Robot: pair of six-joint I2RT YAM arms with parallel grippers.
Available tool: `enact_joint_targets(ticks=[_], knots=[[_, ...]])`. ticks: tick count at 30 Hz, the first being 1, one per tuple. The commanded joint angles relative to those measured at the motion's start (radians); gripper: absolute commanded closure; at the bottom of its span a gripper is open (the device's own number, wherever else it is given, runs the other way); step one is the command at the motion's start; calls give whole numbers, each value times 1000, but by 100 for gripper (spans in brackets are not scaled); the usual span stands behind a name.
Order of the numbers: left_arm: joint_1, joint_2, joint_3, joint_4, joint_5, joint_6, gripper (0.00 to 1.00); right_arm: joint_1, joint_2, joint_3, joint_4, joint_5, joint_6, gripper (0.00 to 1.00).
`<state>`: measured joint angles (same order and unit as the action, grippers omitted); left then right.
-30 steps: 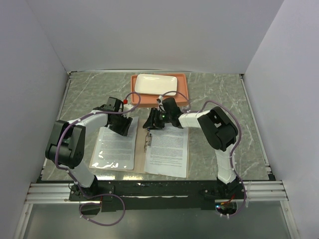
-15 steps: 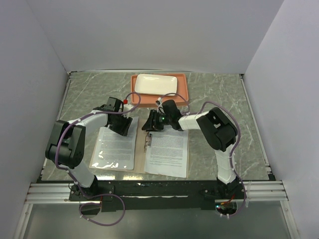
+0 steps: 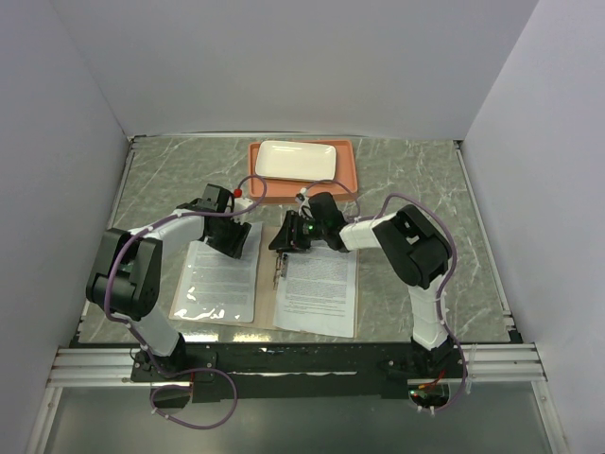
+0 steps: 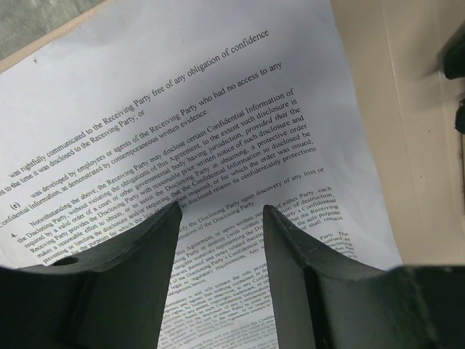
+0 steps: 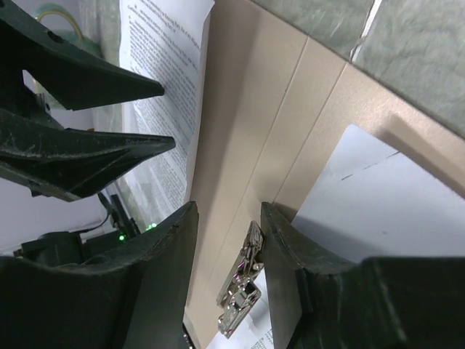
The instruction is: Put the files into the folder
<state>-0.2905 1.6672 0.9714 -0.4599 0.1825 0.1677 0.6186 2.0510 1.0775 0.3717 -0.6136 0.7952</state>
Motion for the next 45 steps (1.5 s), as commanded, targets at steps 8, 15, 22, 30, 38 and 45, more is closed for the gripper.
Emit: enact_joint_targets(ticks=[8, 15, 22, 30, 38, 45], knots=[[-7, 3, -13, -25, 12, -13, 45, 4, -65, -7, 116, -48, 65, 53], [-9, 3, -8, -28, 9, -8, 45, 6, -83, -19, 134, -58, 88, 54], [-7, 5, -5, -29, 14, -10, 46, 12, -121, -37, 145, -63, 121, 54], [-7, -1, -2, -34, 17, -8, 46, 36, -144, -71, 133, -60, 137, 54], [-7, -7, -3, -34, 17, -8, 46, 64, -158, -74, 113, -46, 144, 55], [-7, -11, -2, -39, 14, -7, 46, 75, -192, -90, 53, -41, 125, 56]])
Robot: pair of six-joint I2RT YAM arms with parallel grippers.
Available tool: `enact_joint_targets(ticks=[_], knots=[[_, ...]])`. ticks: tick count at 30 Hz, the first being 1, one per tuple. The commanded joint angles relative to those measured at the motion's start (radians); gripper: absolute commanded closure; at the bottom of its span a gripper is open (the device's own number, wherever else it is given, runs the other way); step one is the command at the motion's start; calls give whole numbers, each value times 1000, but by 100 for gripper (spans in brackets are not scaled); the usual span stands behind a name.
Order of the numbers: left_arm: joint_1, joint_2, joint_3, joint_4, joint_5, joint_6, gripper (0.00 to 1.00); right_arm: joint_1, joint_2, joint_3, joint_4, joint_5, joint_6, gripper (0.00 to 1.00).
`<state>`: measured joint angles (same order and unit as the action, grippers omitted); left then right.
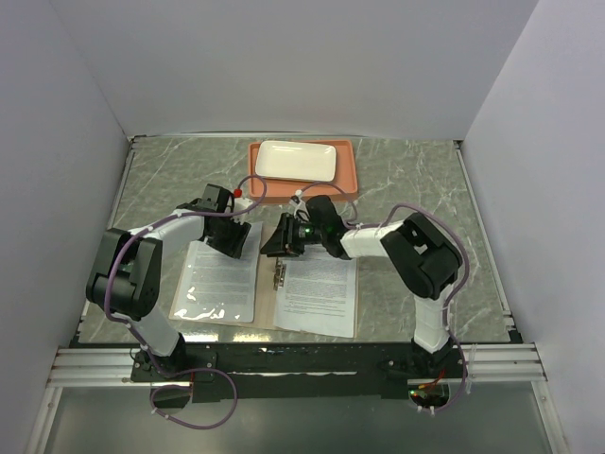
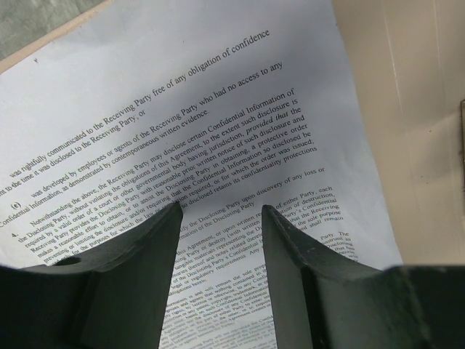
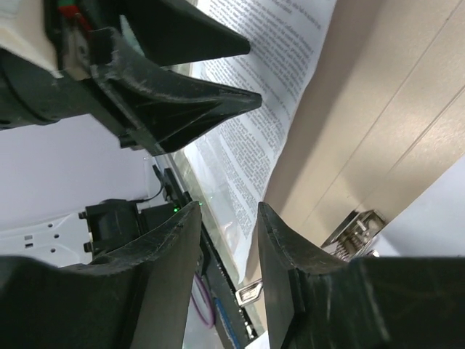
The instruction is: Put the files into the folder
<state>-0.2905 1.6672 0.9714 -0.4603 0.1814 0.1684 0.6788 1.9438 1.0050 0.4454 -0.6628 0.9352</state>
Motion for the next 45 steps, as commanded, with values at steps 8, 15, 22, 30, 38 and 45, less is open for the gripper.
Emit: enact_joint_targets(ticks=[8, 15, 22, 30, 38, 45], knots=[[-7, -93, 107, -130, 32, -27, 31, 21, -189, -40, -154, 98, -136, 57], [-53, -175, 239, -218, 69, -69, 8, 47, -402, -57, -304, 294, -305, 60], [-213, -69, 245, -124, -26, -144, 7, 137, -574, -134, -389, 597, -415, 82], [-256, 110, 340, -66, -71, -233, 6, 225, -632, -256, -381, 765, -414, 100], [-272, 209, 432, -87, -53, -256, 6, 257, -559, -295, -312, 864, -360, 100], [-269, 140, 373, -74, -1, -237, 11, 206, -433, -189, -378, 778, -312, 100]])
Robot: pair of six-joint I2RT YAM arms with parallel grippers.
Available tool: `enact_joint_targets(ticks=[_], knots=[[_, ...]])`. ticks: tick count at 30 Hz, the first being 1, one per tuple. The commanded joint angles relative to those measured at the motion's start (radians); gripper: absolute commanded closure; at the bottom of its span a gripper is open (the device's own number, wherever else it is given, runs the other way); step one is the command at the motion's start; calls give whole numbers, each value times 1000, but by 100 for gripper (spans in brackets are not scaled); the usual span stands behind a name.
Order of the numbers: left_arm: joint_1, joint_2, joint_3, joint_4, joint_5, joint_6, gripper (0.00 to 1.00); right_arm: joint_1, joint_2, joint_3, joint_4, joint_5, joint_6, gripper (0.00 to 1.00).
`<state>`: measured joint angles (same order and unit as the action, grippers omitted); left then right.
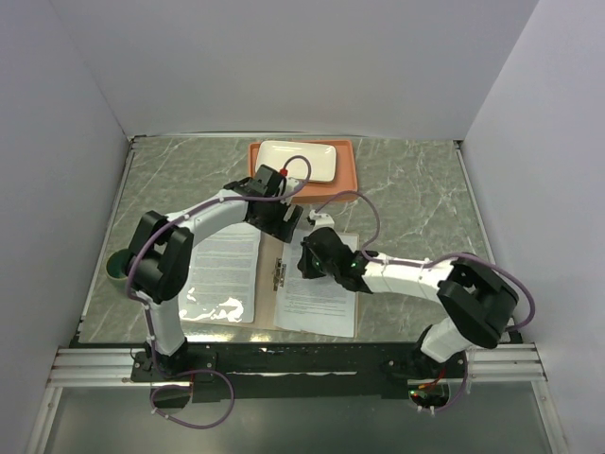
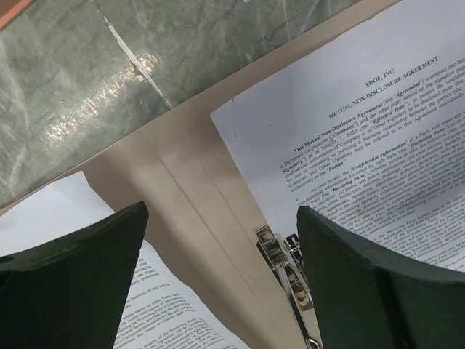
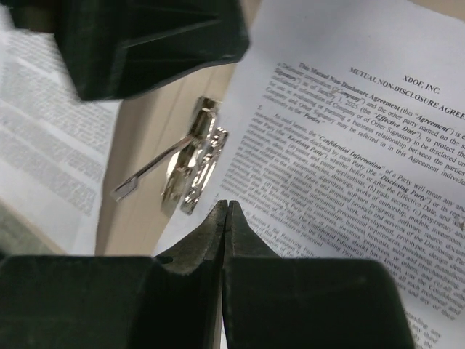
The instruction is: Put the files into the folder
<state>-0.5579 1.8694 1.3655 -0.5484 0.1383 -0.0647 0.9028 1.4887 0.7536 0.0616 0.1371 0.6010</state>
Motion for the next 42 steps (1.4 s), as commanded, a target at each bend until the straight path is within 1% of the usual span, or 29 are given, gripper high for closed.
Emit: enact_joint_targets(ticks=[1, 2, 3, 4, 6, 9, 13, 15, 16, 17, 19, 20, 22, 31, 36, 37, 38, 42], knots=[[-4, -75, -29, 37, 44, -3, 11, -16, 22, 69, 17, -25, 4, 97], [-7, -70, -26, 35, 43, -7, 12, -13, 10, 66, 30, -22, -3, 96], [-10, -58, 7, 19, 34, -9, 13, -13, 2, 61, 44, -19, -9, 95], [-20, -23, 27, 5, 5, -12, 14, -15, -8, 50, 64, -11, -13, 95], [-31, 5, 64, -27, -15, -20, 15, -8, -36, 41, 86, -1, -29, 100], [-53, 19, 49, -19, -54, -35, 13, 4, -70, 7, 145, 10, -44, 100], [-65, 25, 4, 10, -111, -55, 13, 24, -71, -55, 237, 42, -56, 100], [-66, 40, -14, 18, -121, -63, 13, 45, -77, -114, 413, 50, -102, 100], [-69, 43, -17, 19, -123, -66, 13, 51, -82, -187, 487, 55, -115, 100], [-69, 48, -25, 21, -124, -70, 13, 59, -79, -224, 653, 59, -131, 100], [-76, 56, -32, 28, -131, -70, 13, 80, -53, -284, 756, 67, -178, 100], [-77, 60, -32, 27, -132, -69, 13, 82, -44, -280, 765, 62, -181, 100], [-79, 73, -32, 22, -135, -70, 14, 87, -12, -243, 727, 52, -181, 100], [-79, 88, -78, 39, -135, -67, 14, 90, 128, -180, 839, 26, -199, 100], [-79, 88, -95, 51, -135, -64, 14, 90, 191, -125, 836, -25, -193, 100], [-79, 89, -98, 53, -135, -66, 14, 88, 197, -122, 837, -30, -190, 100], [-79, 91, -98, 53, -164, -66, 14, 90, 206, -119, 843, -33, -187, 100], [-79, 102, -95, 54, -166, -70, 15, 88, 240, -103, 850, -44, -182, 100]])
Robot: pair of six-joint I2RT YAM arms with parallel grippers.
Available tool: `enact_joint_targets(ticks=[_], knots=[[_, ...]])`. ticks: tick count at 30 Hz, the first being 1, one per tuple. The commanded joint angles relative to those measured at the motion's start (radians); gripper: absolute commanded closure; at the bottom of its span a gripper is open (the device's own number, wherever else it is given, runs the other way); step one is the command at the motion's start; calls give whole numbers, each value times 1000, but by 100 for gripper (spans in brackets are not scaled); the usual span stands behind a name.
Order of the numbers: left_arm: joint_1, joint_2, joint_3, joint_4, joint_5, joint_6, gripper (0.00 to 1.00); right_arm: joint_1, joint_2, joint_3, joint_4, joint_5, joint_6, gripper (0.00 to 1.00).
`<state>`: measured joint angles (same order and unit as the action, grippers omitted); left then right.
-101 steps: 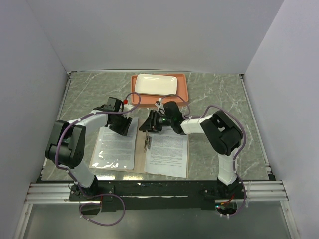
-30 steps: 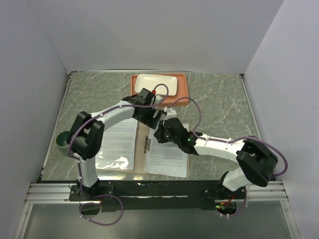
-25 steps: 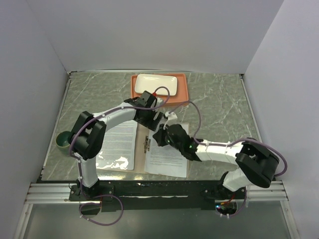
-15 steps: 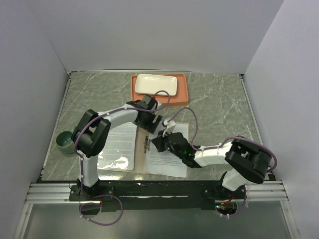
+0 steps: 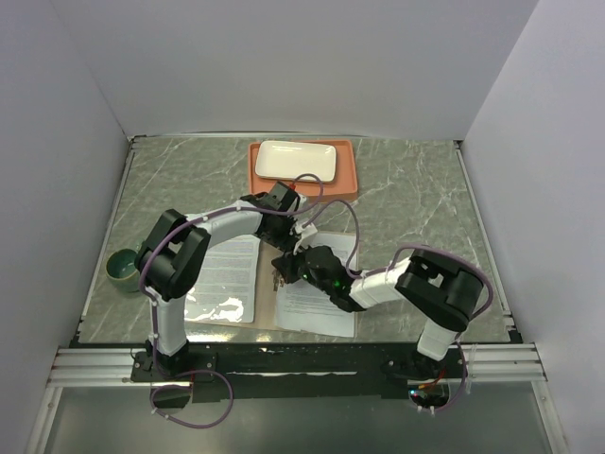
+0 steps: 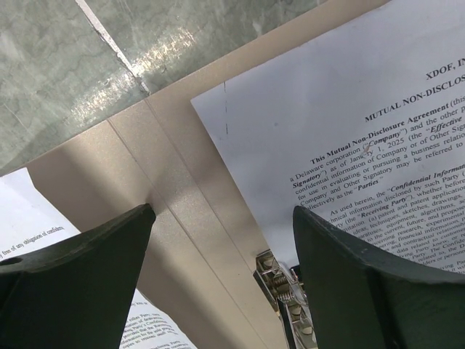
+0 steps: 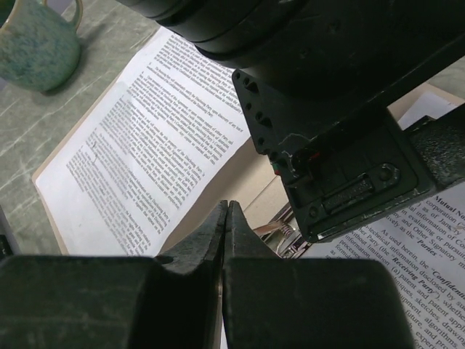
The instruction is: Put the files into the folder
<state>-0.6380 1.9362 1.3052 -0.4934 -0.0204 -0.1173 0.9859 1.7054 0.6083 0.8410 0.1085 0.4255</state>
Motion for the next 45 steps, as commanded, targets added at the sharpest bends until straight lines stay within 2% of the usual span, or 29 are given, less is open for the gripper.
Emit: enact_joint_targets(ticks=[1, 22, 32, 40, 45], knots=[[0, 35, -37, 3, -9, -18, 15, 4, 26, 44, 69, -18, -5, 100], [-17, 63, -47, 1, -56, -16, 16, 3, 105, 54, 79, -104, 32, 100], [-17, 50, -69, 10, -61, 4, 17, 5, 117, 56, 1, -158, 58, 100], [-17, 38, -89, 18, -52, 15, 17, 10, 117, 76, -149, -190, 26, 100], [-17, 24, -106, 32, -50, 18, 17, 10, 112, 64, -181, -190, 19, 100]])
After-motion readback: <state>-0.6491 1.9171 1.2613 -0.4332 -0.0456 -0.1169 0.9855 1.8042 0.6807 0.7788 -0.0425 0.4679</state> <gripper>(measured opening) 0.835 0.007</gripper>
